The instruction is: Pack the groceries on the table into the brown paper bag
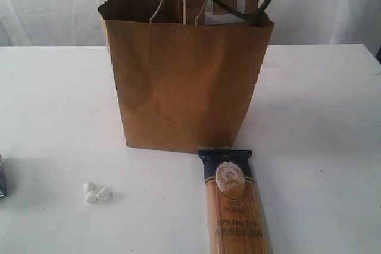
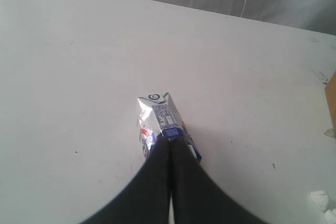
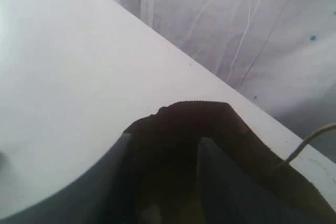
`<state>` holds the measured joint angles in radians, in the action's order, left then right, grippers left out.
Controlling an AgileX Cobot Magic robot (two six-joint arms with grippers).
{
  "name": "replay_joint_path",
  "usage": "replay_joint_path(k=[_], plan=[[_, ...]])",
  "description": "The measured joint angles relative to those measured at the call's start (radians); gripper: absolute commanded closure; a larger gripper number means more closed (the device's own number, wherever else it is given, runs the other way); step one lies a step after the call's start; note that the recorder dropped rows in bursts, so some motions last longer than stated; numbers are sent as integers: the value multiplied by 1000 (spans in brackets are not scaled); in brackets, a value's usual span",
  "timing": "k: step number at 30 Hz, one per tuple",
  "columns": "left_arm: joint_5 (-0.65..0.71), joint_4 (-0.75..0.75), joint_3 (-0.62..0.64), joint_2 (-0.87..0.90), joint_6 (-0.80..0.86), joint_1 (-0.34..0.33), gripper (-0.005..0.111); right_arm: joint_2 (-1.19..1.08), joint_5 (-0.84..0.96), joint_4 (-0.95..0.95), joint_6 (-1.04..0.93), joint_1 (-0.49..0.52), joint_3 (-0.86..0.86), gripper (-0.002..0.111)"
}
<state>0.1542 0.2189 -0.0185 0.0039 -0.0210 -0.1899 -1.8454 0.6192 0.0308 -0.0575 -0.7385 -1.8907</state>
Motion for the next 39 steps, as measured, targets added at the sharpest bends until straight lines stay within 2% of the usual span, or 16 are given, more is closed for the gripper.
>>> replay_joint_path(k=[6,10,14,15,16,17,19,22,27,29,32,36,39], plan=[[0,0,0,0,0,0,107,0,17,57,85,0,0,57],[0,2,0,0,0,0,107,33,53,-11,99,0,0,62],[0,2,0,0,0,0,107,137,148,-43,99,0,0,80],[0,2,0,0,0,0,107,154,181,-44,99,0,0,90],[0,2,0,0,0,0,107,193,261,-48,97,0,0,95],[0,2,0,0,0,0,107,206,298,-48,92,0,0,106],[0,2,0,0,0,0,107,249,477,-48,58,0,0,108],[0,2,0,0,0,0,107,261,572,-48,39,-14,0,108],[0,2,0,0,0,0,107,304,583,-48,26,-148,0,108],[0,2,0,0,0,0,107,317,568,-46,24,-242,19,108],[0,2,0,0,0,0,107,321,449,-3,23,-374,176,108],[0,2,0,0,0,0,107,315,361,7,28,-433,350,108],[0,2,0,0,0,0,107,314,325,-83,38,-448,529,108]])
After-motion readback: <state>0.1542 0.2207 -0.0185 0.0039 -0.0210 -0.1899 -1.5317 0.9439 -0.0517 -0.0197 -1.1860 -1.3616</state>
